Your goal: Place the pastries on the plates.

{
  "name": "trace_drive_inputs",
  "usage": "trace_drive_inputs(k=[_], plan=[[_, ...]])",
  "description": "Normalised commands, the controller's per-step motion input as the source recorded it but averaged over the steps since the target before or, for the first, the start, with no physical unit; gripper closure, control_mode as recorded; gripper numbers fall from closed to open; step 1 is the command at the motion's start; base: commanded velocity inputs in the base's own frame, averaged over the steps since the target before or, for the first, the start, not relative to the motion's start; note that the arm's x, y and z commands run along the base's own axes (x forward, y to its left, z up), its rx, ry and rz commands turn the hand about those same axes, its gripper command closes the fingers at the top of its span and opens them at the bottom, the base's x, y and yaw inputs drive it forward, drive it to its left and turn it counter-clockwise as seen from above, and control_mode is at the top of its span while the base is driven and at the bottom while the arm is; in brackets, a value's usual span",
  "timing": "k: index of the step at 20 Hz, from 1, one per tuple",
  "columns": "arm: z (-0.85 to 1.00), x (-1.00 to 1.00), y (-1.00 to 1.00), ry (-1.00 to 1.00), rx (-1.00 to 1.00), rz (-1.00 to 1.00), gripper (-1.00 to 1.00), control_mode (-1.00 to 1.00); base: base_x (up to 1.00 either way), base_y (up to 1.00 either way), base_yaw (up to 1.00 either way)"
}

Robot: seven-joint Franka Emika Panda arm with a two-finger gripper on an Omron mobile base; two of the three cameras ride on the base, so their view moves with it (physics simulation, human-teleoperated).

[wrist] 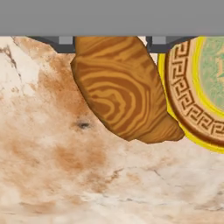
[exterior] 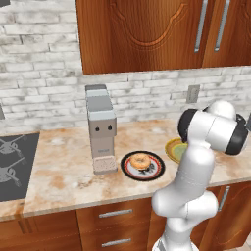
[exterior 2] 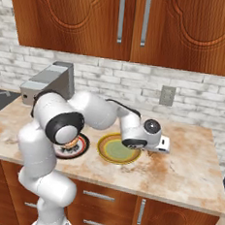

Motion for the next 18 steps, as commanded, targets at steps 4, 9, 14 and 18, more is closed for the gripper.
trace_drive_inputs(k=[4, 9, 14, 18], plan=[[0.40, -0.05, 1.00, 0.00, 0.03, -0.06, 1.00, -1.00, 0.00, 0.00, 0.00], [0.14, 0.00, 1.00, 0.04, 0.00, -0.07, 1.00, -1.00, 0.00, 0.00, 0.00], [-0.08, 0.00, 0.29, 0.03, 0.00, -0.01, -1.00, -1.00, 0.00, 0.00, 0.00], [0.45, 0.09, 0.00, -0.02, 0.04, 0.00, -1.00, -1.00, 0.00, 0.00, 0.00]])
